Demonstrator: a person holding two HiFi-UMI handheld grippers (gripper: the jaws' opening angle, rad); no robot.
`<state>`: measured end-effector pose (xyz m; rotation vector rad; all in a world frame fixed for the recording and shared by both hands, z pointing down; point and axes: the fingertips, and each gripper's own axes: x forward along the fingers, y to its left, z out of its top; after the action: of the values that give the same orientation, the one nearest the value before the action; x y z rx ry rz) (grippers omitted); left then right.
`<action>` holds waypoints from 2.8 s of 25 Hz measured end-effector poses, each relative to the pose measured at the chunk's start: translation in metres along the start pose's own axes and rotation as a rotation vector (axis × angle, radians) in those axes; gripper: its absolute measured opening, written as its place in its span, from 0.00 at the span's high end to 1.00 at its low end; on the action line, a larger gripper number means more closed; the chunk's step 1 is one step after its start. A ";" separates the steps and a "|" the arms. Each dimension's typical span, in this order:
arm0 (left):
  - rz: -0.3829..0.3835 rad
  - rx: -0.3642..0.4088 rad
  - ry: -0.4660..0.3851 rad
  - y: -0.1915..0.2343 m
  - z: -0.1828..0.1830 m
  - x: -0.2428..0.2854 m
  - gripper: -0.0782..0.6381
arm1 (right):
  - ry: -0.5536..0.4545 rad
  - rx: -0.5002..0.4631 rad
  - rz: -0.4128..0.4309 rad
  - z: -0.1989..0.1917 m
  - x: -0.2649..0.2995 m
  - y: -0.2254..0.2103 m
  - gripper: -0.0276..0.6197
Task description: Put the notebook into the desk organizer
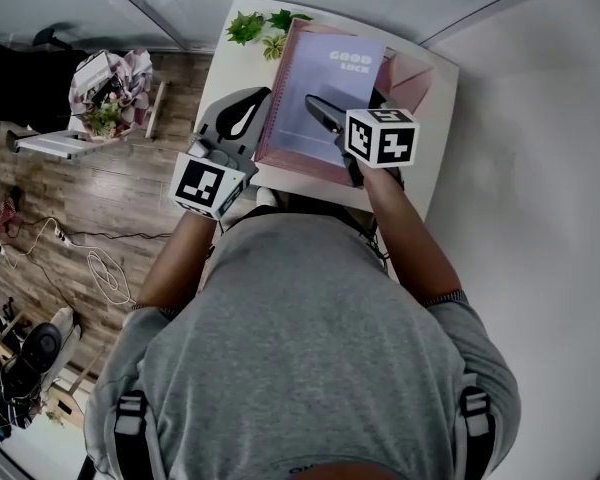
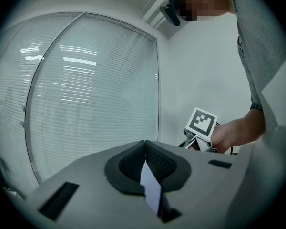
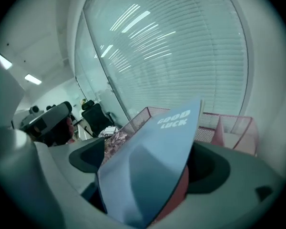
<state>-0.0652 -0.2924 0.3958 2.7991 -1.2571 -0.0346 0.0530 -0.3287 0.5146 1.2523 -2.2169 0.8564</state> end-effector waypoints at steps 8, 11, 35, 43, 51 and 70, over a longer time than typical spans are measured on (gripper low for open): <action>0.007 -0.007 -0.001 -0.004 0.007 -0.013 0.86 | 0.078 -0.297 -0.119 -0.012 0.005 0.004 0.11; 0.003 -0.007 -0.014 -0.006 0.010 -0.015 0.86 | 0.103 -0.329 -0.150 -0.018 0.008 0.000 0.11; -0.076 0.022 -0.038 -0.033 0.010 -0.057 0.86 | -0.108 -0.317 -0.215 -0.002 -0.052 0.010 0.14; -0.146 0.038 -0.066 -0.050 0.028 -0.065 0.86 | -0.326 -0.323 -0.065 0.011 -0.133 0.079 0.39; -0.216 0.067 -0.067 -0.075 0.030 -0.069 0.86 | -0.530 -0.389 -0.032 -0.002 -0.174 0.115 0.63; -0.251 0.101 -0.122 -0.111 0.025 -0.075 0.86 | -0.683 -0.414 -0.017 -0.038 -0.208 0.120 0.95</action>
<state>-0.0336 -0.1645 0.3617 3.0675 -0.9449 -0.1622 0.0527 -0.1323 0.3718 1.4848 -2.6884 -0.0884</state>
